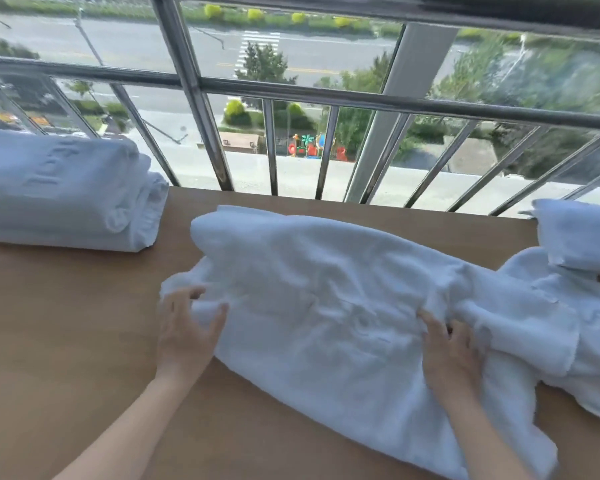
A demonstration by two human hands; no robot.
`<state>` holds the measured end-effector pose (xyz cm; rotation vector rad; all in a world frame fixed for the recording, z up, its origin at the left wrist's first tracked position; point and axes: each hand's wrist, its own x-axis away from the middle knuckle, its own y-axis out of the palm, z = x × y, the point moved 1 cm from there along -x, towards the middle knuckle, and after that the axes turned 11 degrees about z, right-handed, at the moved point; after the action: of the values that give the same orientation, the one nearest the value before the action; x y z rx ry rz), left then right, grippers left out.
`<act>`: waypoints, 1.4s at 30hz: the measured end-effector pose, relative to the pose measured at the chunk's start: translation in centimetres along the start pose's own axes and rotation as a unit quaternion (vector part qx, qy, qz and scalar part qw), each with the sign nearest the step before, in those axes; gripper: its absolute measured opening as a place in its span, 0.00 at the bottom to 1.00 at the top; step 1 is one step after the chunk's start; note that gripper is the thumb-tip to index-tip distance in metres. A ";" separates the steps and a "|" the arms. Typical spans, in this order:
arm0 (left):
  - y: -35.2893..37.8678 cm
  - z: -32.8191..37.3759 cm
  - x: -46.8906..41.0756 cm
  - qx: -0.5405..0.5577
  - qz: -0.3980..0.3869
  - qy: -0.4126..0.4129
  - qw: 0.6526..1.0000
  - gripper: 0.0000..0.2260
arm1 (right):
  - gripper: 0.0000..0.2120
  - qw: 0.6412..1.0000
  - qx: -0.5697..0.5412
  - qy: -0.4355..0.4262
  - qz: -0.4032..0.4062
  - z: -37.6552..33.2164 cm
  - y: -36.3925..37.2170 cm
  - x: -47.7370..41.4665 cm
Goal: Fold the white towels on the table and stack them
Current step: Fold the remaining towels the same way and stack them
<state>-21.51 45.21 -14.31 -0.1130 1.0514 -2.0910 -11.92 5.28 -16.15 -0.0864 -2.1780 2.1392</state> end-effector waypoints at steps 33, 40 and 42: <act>1.7 -7.4 -12.4 0.084 -0.208 -0.243 0.944 0.33 | 0.34 0.996 -0.077 -0.041 -0.034 -21.4 4.6 7.5; 2.6 -8.4 -14.9 0.133 -0.143 -0.190 0.962 0.14 | 0.35 0.996 -0.060 -0.058 -0.021 -21.6 4.8 7.8; 2.0 -9.5 -14.2 0.143 -0.113 -0.193 0.964 0.13 | 0.35 0.995 -0.052 -0.079 -0.018 -21.9 4.8 8.2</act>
<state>-14.16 60.23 -18.45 -0.4940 0.5173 -2.2777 -17.96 27.95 -20.35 0.1203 -2.3565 2.0790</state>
